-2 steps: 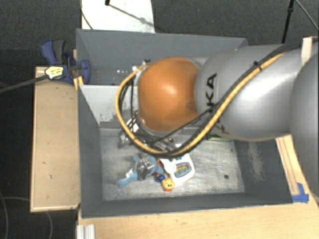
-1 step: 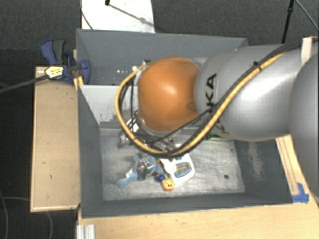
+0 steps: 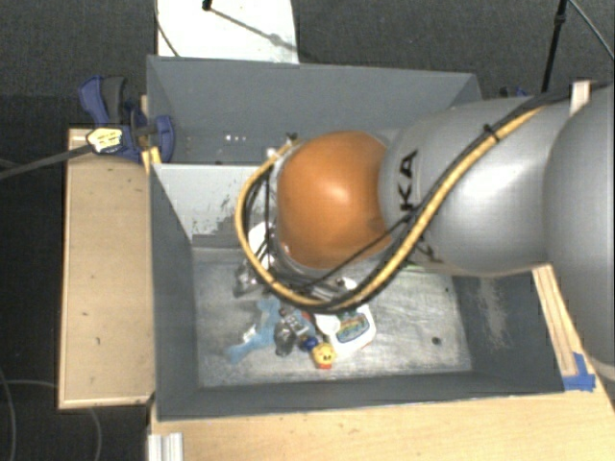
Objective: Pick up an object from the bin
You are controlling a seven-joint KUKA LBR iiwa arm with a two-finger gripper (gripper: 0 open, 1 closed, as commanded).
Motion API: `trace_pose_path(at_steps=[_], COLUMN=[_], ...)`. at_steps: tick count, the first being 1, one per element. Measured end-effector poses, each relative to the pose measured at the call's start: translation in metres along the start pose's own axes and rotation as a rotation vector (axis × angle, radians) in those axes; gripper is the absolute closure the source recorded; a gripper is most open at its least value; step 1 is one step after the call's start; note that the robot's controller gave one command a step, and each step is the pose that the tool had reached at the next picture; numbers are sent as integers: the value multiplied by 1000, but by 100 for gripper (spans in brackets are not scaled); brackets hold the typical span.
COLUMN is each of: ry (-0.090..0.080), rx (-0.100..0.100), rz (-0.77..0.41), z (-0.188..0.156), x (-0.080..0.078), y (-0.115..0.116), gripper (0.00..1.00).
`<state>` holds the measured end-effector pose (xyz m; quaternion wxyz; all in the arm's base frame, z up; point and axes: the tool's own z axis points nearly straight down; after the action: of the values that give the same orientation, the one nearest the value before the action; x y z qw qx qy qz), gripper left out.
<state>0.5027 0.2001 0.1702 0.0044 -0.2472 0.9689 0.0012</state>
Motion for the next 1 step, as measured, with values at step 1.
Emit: trace_pose_path(at_steps=[1], ry=[5], rx=[2], rz=[-70], z=[47], x=[-16], y=[3], gripper=[0])
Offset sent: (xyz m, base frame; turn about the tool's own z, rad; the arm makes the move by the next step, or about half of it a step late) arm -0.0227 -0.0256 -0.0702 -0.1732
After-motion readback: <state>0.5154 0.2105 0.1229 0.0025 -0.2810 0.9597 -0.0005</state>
